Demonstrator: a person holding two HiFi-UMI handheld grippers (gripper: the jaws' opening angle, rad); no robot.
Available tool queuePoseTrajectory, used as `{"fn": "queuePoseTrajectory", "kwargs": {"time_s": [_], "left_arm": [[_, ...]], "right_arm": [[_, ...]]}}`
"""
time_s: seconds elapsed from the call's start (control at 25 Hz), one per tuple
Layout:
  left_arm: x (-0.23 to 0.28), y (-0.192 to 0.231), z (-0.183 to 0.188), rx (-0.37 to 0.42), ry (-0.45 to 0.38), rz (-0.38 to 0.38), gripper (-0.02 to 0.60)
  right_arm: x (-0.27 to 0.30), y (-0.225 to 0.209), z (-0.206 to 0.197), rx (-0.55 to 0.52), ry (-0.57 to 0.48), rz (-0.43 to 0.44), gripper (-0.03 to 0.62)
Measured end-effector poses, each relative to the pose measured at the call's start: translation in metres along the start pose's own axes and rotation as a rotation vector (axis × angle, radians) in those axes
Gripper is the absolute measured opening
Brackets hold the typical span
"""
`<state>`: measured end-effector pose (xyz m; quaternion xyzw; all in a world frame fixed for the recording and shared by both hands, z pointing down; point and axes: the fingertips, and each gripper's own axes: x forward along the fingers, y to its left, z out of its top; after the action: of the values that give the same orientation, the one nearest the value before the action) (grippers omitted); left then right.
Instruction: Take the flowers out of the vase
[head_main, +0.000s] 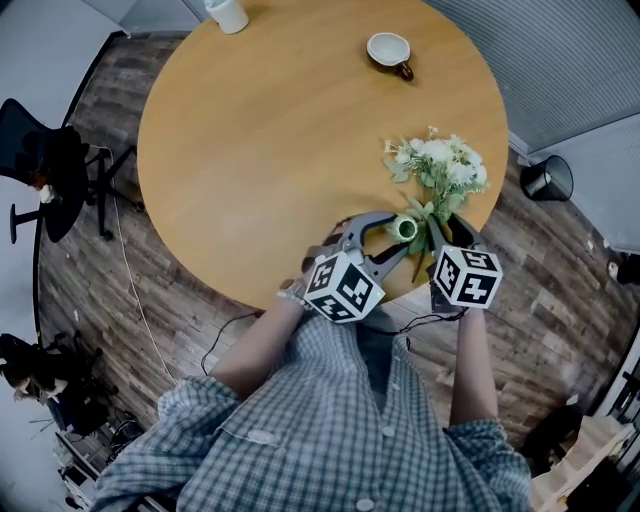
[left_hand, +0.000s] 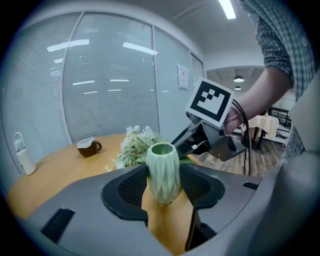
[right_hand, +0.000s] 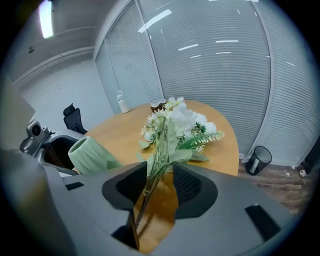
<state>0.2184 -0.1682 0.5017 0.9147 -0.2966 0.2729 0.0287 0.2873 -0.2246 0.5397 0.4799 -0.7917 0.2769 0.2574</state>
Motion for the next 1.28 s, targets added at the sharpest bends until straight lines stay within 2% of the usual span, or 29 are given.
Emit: {"fn": "queuePoseTrajectory", "kwargs": {"time_s": [0.36,0.56,0.84,1.0,1.28], "left_arm": [[-0.002,0.001,0.000,0.000,-0.009,-0.001,0.219],[-0.001,0.001,-0.001,0.003,-0.015,-0.006,0.221],[-0.001,-0.001,-0.001,0.037,-0.009,0.006,0.225],[0.000,-0.004,-0.001,0.049,-0.005,-0.013,0.229],[-0.001,-0.005,0.001,0.020,-0.015,-0.038,0.247]], "right_arm": [[-0.028,0.001,0.013,0.093,-0.090,0.005,0.137],[-0.046,0.003,0.023,0.095,-0.138,-0.002,0.137],[-0.072,0.009,0.030,0.158,-0.218,0.004,0.137],[-0.083,0.011,0.032,0.134,-0.244,-0.013,0.135],[-0.092,0.015,0.034,0.113,-0.265,-0.023,0.137]]}}
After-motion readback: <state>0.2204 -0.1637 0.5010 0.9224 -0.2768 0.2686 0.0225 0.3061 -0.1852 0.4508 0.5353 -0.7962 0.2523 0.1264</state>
